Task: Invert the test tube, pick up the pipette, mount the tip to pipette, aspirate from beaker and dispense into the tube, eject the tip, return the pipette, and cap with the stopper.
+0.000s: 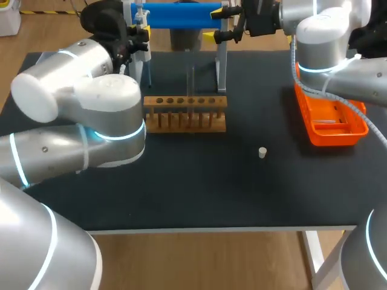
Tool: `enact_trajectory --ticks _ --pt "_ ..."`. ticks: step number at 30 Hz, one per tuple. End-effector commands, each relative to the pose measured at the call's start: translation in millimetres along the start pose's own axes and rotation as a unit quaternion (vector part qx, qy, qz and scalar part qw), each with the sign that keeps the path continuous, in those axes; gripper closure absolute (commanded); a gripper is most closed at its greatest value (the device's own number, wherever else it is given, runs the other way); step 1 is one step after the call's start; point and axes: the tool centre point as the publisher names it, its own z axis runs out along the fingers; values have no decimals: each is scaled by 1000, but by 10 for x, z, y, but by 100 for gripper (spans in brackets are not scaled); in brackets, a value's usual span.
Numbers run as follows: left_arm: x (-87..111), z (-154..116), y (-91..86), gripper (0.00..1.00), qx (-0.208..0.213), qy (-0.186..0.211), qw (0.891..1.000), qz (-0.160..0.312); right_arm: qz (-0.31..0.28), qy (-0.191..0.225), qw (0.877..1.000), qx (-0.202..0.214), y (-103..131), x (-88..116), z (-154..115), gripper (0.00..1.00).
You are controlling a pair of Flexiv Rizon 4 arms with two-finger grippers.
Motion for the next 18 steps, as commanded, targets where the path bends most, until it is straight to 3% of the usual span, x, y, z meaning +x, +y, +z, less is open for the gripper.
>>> enact_trajectory --ticks 1,18 --pt "21 128 -59 100 -13 -32 999 1 0 -2 1000 0 1 12 -8 0" --pt "-151 390 -76 100 -35 -63 997 0 0 -2 1000 0 1 12 -8 0"
